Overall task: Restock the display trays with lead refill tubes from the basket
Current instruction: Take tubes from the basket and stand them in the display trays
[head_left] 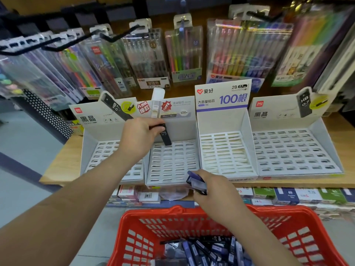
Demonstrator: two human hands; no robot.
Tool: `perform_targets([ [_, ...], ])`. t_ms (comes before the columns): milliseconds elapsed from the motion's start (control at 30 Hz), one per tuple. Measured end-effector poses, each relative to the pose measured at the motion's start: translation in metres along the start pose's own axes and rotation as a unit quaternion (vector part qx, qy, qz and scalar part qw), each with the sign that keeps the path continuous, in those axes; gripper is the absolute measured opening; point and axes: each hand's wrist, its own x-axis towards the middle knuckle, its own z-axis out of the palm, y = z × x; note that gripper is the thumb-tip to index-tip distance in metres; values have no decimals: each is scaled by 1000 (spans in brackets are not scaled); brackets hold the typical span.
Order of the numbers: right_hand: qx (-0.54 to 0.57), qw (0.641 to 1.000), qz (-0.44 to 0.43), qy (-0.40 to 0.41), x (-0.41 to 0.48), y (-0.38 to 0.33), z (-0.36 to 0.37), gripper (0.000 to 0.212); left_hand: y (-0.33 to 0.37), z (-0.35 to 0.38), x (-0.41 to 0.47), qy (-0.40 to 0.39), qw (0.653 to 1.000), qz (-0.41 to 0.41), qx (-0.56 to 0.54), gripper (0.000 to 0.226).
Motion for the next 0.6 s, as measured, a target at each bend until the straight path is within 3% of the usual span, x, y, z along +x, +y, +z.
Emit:
perform_targets([
  [233, 84, 996, 33, -5, 1, 1, 0, 11, 3, -1, 4, -19, 1000, 2, -17, 22],
  [400, 184, 981, 57, 16, 0, -2, 0, 19, 9, -27, 2, -10, 999, 21, -34, 14],
  [600, 301, 950, 78, 25, 4, -24, 4, 8, -25, -78, -1, 26, 999, -4, 29, 8],
])
